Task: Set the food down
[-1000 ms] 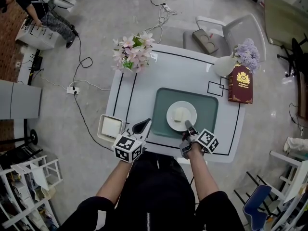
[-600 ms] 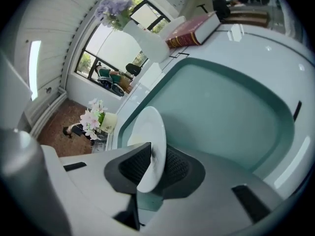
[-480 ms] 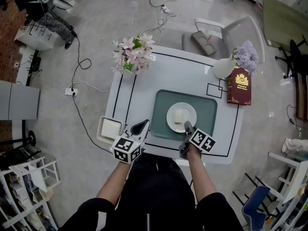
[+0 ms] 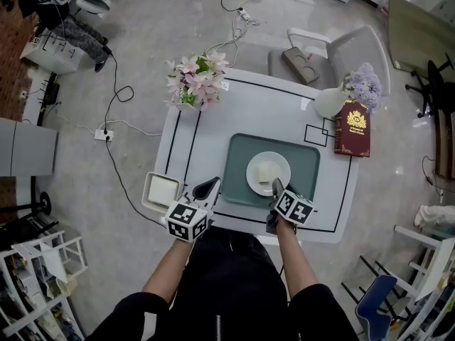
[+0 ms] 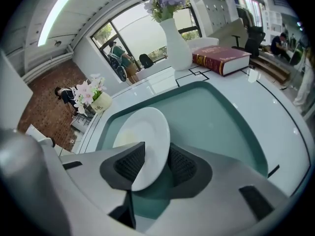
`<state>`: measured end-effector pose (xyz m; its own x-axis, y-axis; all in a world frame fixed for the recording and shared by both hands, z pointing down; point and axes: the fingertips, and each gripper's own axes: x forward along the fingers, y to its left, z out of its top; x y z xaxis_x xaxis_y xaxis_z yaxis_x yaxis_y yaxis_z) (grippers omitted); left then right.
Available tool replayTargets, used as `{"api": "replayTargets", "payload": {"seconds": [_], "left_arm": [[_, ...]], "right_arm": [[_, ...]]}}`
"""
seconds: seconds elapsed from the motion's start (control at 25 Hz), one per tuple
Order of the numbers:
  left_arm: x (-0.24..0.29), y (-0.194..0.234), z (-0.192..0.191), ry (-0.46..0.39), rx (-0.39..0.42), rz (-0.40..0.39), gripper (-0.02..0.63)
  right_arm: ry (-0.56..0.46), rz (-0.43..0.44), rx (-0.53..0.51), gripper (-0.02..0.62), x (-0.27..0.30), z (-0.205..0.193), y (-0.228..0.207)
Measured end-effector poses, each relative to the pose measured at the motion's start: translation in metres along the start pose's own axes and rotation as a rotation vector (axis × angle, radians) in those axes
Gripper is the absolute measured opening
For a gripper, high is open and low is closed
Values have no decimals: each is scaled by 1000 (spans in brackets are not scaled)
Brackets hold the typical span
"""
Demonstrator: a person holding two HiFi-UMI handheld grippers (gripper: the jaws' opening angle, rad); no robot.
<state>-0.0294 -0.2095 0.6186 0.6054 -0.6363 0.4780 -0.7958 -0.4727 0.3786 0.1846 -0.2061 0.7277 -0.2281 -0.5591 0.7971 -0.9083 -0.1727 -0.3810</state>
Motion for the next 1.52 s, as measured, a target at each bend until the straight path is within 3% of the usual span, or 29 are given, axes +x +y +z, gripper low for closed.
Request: {"api": "replayTargets", "payload": {"seconds": [0.44,1.04,1.28,1.52], "left_arm": [[0,-2,-3,10,8,0,5],[-3,-10,-1,11,25,-10,5],[-1,-22,4,8,36,-34,5],[2,-37,8,6,62,-61,5]], "right_arm": [[36,-120,-303,163,6,1,-12],[-7,-131,-342,163,-8,7,-16],[-45,-89,-375,158,-24,12,-1],[-67,-45,-408,101,-35,8,11]]}}
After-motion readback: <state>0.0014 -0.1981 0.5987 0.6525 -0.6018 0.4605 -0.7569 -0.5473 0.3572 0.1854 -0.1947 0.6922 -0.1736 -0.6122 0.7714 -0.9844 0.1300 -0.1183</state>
